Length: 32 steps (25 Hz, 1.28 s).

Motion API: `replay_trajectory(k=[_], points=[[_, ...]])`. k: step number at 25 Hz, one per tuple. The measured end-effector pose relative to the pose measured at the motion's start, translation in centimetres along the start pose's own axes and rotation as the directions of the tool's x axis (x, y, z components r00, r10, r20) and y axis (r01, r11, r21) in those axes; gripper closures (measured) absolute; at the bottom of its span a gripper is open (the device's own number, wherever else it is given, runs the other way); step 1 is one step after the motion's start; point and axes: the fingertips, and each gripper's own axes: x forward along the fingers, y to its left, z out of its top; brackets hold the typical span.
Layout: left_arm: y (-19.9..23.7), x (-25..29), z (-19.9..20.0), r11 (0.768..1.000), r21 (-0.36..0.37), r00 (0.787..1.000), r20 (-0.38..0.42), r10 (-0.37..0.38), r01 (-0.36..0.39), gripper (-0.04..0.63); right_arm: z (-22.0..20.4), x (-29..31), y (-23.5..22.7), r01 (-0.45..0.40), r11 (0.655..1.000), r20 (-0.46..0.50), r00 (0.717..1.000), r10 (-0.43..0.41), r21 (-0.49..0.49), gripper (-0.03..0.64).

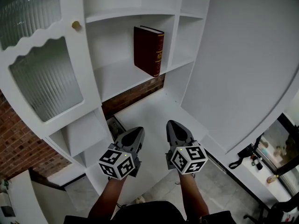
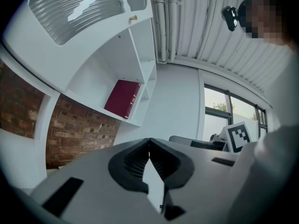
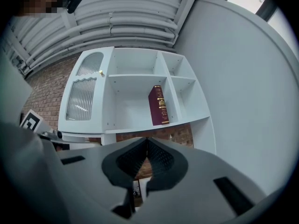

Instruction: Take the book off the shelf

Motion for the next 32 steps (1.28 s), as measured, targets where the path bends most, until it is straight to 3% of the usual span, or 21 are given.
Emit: replay_trajectory(k=[20,32], points=[[1.4,2.4,0.0,0.999,0.006,0.999,-0.013,-0.037,0.037,0.579,0.9,2.8,-0.9,0.008,1.000,0.028,1.000,-0.008,-0.012,0.597],[3.3,4.7,2.6,0.997,0.065,0.999,0.019,0.031,-0.032,0.580,2.7,6.8,-2.0,-0.057,0.998,0.032,0.998,0.058,-0.033,0.597]])
